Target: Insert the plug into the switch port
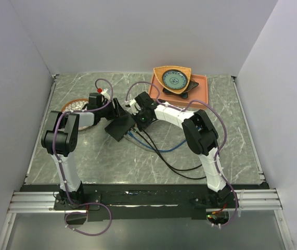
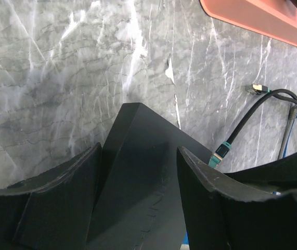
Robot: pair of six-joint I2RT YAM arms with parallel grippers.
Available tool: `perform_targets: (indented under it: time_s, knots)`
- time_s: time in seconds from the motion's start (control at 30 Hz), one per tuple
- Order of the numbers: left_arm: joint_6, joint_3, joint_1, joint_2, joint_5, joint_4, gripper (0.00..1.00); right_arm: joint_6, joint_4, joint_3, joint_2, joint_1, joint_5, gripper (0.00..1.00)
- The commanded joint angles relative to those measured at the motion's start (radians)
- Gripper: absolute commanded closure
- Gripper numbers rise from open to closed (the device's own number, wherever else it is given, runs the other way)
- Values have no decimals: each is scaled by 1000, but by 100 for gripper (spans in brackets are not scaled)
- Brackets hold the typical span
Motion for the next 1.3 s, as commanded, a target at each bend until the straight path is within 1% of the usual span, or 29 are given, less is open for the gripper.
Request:
perform_targets:
  time_s: [0.0, 0.17, 0.3, 0.5, 0.67, 1.0, 1.27]
  knots:
    - [-6, 21, -39, 10, 196, -3, 37, 50, 209, -20, 38, 26, 71, 100]
    - [8, 29, -39, 20, 210, -22, 39, 86, 270, -69, -3, 24, 80, 100]
    - [8, 29, -39, 24, 217, -26, 42, 89, 286, -75, -16, 26, 79, 100]
    - [11, 32, -39, 24, 243, -22, 48, 84, 298, -81, -31, 28, 74, 100]
    - [27, 41, -39, 28, 268, -46, 50, 90, 301, -66, -42, 26, 66, 100]
    - [14, 29, -39, 16, 312, -29, 55, 130, 297, 8, -34, 28, 60, 100]
    - [31, 43, -39, 19, 323, -59, 58, 164, 373, 10, -45, 34, 66, 100]
